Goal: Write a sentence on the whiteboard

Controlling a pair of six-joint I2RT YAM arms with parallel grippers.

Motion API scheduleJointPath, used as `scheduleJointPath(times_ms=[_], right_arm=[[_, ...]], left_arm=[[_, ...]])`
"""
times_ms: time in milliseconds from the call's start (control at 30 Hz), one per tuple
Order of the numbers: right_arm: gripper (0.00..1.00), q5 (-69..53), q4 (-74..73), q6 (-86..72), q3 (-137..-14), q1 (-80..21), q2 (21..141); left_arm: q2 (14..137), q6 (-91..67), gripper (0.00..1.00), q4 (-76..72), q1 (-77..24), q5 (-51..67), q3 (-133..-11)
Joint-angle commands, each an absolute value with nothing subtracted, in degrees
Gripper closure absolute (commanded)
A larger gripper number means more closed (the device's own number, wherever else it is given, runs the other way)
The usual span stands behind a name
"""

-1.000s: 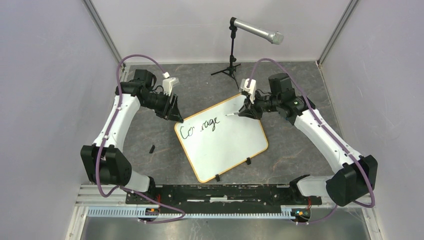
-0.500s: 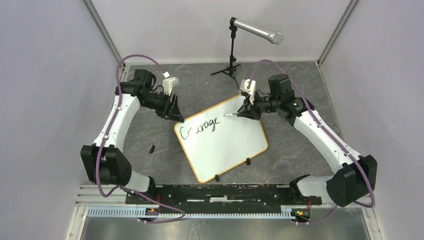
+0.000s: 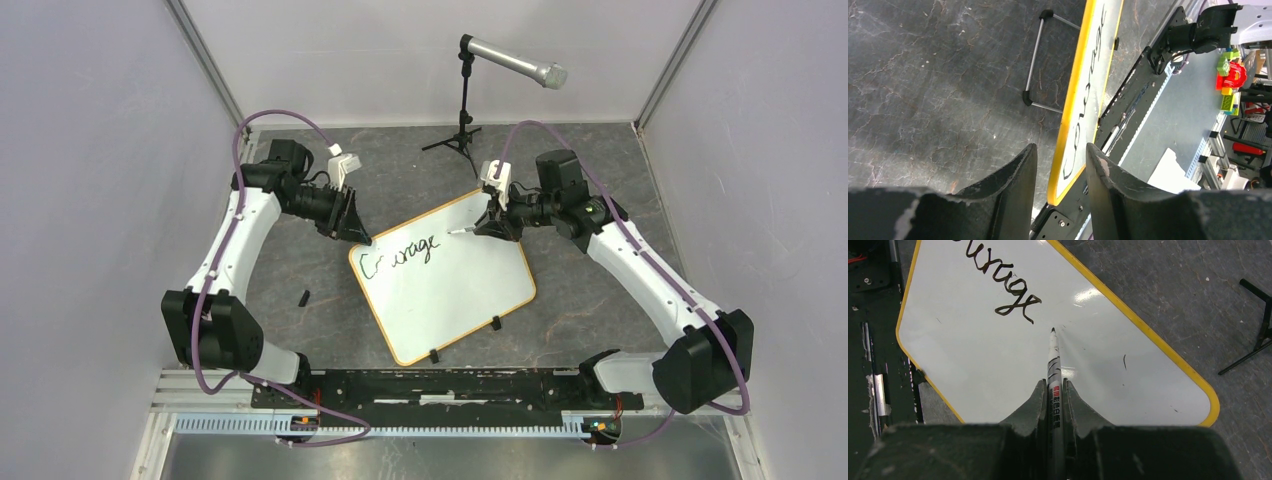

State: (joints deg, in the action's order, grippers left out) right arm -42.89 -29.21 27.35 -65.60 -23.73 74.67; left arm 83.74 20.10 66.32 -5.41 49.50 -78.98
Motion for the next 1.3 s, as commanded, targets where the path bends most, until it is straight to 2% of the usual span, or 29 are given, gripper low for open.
scheduleJointPath(times_ms=[0, 300, 733, 1267], right_arm=[[1.00, -43.40, -28.22, 28.06, -65.49, -23.60, 73.77], [1.00, -43.44, -27.51, 27.76, -65.14, -23.73, 74.30], [1.00, -41.40, -27.08, 28.29, -65.86, -23.73, 76.25], [1.00, -38.32, -28.21, 29.00, -68.36, -19.55, 76.97]], left_arm=[[83.61, 22.75, 0.56, 67.24, -6.67, 52.11, -80.28], [84.38, 22.33, 0.80, 67.32, -7.89, 50.28, -80.59], [84.95, 22.49, 0.97, 67.31, -8.00, 49.66, -80.80], [84.63, 23.07, 0.98, 67.29, -8.09, 48.95, -80.51]])
